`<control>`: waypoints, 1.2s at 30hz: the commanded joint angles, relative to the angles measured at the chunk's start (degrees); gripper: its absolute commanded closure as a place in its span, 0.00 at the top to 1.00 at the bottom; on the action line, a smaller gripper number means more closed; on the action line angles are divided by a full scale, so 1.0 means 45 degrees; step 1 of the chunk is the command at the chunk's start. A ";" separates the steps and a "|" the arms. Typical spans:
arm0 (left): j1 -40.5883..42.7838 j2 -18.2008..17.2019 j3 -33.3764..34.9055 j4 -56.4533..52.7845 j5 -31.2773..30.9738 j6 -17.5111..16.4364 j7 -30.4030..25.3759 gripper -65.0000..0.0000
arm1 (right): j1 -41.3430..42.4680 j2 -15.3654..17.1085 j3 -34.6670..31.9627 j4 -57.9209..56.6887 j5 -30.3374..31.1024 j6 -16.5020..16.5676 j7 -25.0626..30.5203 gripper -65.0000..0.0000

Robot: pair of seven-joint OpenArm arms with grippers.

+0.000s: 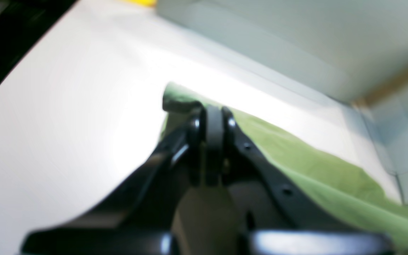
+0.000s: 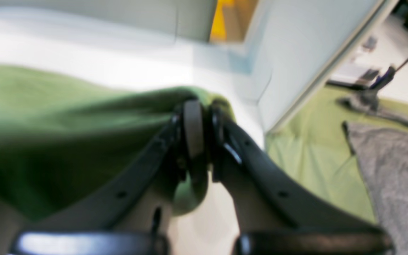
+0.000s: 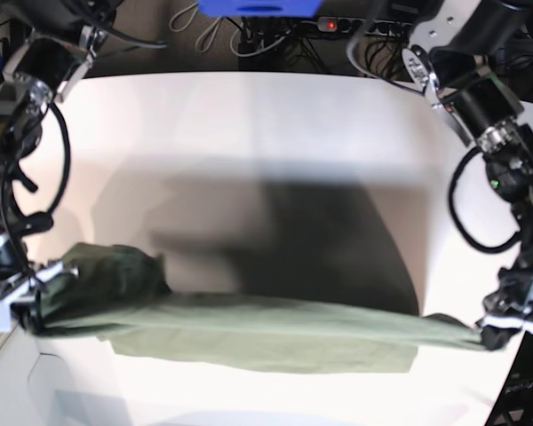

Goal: Layout the t-shirt on the table in an organized manner, then fold the t-shirt properly
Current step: 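Swing the held shirt down and lay it flat with both grippers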

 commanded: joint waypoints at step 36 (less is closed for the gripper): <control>-1.0103 -0.0854 0.4715 -0.9514 0.1259 0.0003 -0.5232 0.00 | 1.3435 0.2103 -0.4247 -1.0778 0.0883 0.0024 0.1229 0.00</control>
